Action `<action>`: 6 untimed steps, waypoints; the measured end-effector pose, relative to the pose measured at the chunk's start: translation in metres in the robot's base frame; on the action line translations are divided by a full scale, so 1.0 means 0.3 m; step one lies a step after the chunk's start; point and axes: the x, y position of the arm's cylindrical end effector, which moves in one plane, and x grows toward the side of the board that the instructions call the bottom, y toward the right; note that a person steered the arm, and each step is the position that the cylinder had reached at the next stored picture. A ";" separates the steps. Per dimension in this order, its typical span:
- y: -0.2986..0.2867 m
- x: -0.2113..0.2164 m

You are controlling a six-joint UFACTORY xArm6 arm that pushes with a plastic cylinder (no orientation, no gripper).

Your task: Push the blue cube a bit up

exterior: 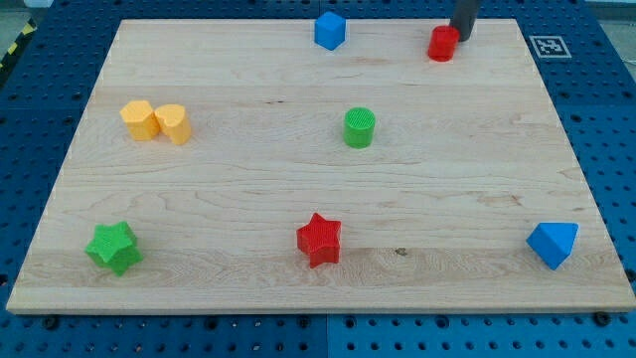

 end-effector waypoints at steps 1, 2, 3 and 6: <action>-0.067 0.093; -0.160 0.139; -0.310 0.144; -0.731 0.034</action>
